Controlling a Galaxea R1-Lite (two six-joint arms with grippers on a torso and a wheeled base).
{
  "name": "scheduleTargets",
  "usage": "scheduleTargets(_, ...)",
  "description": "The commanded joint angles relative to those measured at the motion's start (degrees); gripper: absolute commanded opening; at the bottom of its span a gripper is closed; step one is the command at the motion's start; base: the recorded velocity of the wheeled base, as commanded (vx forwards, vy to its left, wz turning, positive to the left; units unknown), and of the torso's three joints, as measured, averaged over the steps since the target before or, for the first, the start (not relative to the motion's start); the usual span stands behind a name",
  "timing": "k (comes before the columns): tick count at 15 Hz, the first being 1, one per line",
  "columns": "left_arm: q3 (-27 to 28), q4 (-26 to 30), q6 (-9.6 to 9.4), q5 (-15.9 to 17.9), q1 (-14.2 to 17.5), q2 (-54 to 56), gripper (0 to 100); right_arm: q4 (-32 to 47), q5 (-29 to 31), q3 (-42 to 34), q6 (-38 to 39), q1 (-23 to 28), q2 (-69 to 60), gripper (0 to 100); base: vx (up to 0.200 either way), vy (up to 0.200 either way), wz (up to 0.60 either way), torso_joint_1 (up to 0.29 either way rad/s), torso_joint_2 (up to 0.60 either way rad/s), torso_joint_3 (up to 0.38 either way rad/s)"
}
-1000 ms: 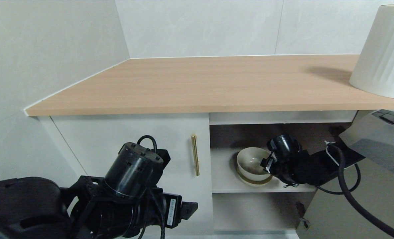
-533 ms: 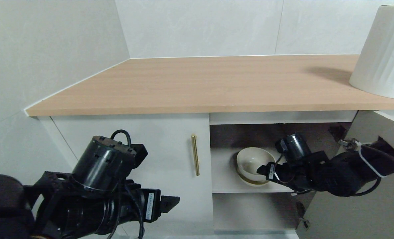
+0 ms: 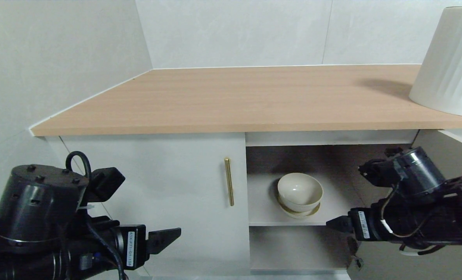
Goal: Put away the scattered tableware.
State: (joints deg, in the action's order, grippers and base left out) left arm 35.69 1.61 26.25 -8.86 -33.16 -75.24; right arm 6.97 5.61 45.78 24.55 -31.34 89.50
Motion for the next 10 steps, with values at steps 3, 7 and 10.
scheduleTargets(3,0.52,-0.29,-1.90,-0.37,0.29,0.18,100,4.80,-0.95,0.02,-2.32,-0.30,-8.64,100,0.000,0.000,0.00,0.000,0.00,0.000)
scheduleTargets(7,0.52,-0.29,-2.43,-2.12,0.29,-0.17,100,4.89,-0.60,-0.69,-2.58,-0.39,-10.23,100,-0.050,0.000,0.00,0.001,0.00,0.001)
scheduleTargets(10,0.60,-0.38,-2.52,-3.27,0.29,-0.79,100,4.89,-0.33,-0.86,-2.58,-1.62,-10.23,100,-0.200,0.000,0.00,0.004,0.00,0.002)
